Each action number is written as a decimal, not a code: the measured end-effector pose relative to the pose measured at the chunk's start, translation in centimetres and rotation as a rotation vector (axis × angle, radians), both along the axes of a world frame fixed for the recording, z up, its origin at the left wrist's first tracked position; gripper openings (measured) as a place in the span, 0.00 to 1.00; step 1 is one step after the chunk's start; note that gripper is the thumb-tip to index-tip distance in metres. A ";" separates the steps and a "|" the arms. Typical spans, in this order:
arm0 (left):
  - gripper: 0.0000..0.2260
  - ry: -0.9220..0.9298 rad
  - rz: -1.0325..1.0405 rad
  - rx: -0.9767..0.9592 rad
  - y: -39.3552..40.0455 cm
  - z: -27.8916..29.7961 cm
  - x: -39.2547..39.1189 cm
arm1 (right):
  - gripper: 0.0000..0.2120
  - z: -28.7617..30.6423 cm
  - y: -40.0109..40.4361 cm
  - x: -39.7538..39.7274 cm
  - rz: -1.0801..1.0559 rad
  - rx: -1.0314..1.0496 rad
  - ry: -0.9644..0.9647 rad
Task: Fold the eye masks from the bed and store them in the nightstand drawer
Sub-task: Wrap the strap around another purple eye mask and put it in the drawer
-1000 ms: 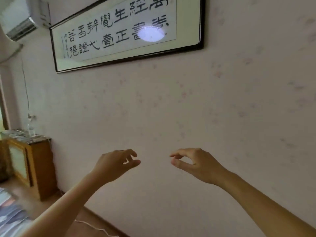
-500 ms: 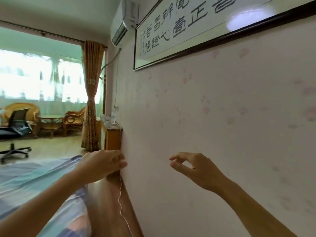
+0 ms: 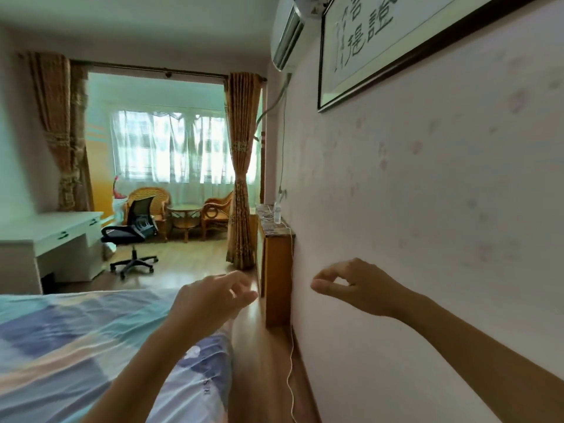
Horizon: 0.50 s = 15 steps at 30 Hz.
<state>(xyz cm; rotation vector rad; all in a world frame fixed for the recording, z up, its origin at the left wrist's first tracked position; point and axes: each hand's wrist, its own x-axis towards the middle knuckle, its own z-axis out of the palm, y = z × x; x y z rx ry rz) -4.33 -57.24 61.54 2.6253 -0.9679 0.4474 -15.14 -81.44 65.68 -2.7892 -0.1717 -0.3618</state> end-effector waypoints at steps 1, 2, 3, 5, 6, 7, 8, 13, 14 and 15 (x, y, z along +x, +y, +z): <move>0.16 0.001 0.028 -0.002 -0.1 -0.6 2.2 | 0.17 -0.2 -0.6 3.1 0.026 0.000 -0.007; 0.16 -0.002 0.055 -0.001 -0.3 -1.1 4.3 | 0.17 -0.4 -1.2 5.9 0.047 -0.003 -0.012; 0.16 -0.003 0.092 -0.001 -0.6 -1.6 6.9 | 0.16 -0.6 -1.8 9.3 0.082 -0.010 -0.013; 0.16 -0.026 0.162 0.005 -1.9 -2.1 11.6 | 0.17 -1.0 -3.3 15.8 0.161 -0.017 -0.017; 0.16 -0.033 0.190 0.021 -2.7 -1.9 13.9 | 0.18 -1.1 -4.0 18.9 0.198 -0.006 -0.030; 0.17 -0.038 0.215 0.032 -3.3 -1.6 15.8 | 0.20 -1.1 -4.6 21.5 0.221 0.004 -0.040; 0.17 -0.051 0.250 0.040 -3.9 -1.0 18.2 | 0.20 -1.0 -5.4 24.6 0.244 0.007 -0.047; 0.20 -0.200 0.492 0.048 -6.0 2.0 29.4 | 0.21 -0.2 -7.8 38.3 0.242 -0.096 -0.156; 0.21 -0.209 0.528 0.032 -6.3 2.0 31.5 | 0.23 -0.4 -8.0 41.0 0.248 -0.113 -0.168; 0.22 -0.201 0.553 0.007 -6.6 1.8 33.8 | 0.24 -0.7 -7.9 43.8 0.265 -0.117 -0.166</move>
